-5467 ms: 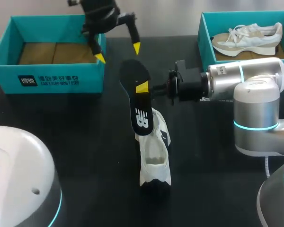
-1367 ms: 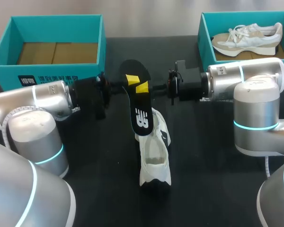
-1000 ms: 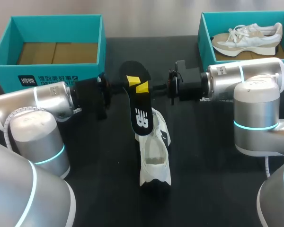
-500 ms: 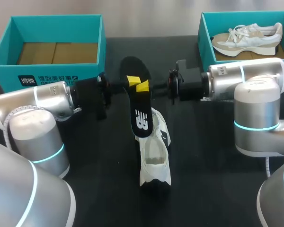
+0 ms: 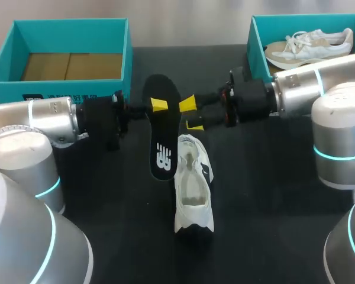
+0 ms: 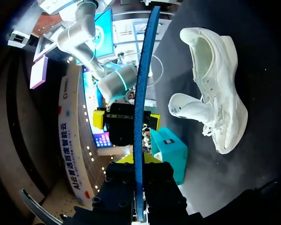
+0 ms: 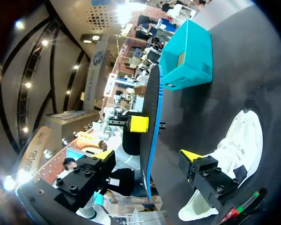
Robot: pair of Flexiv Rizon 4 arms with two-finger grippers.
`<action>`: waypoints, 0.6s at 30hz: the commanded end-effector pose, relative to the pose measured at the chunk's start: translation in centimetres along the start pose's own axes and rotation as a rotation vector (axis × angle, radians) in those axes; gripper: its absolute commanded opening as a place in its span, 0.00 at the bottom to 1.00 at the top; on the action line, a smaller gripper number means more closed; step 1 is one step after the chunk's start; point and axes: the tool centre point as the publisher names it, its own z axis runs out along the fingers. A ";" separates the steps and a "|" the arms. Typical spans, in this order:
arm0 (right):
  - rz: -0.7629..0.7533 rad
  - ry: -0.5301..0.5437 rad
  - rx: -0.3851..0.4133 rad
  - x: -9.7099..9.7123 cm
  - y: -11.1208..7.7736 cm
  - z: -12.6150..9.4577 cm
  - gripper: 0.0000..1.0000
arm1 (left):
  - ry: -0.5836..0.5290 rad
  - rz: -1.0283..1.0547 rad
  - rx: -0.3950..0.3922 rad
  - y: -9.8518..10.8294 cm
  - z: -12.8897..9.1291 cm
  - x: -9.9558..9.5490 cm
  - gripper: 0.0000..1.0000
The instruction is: Take the shoe out of the shoebox, open the shoe tongue, remove and reinsert the insole, then place the shoe into the shoebox
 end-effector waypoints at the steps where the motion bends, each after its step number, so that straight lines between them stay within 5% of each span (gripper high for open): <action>1: 0.001 -0.007 0.012 0.2 -0.1 -1.5 1.00 | 0.018 -0.005 0.005 -1.1 -2.0 -0.9 0.00; 13: 0.001 -0.007 0.012 0.2 -0.1 -1.5 1.00 | 0.065 -0.015 0.069 -2.6 -3.7 -1.0 0.00; 18: -0.154 -0.113 0.110 0.4 -1.2 -2.9 1.00 | 0.065 -0.024 0.088 -3.0 -4.3 -1.2 0.00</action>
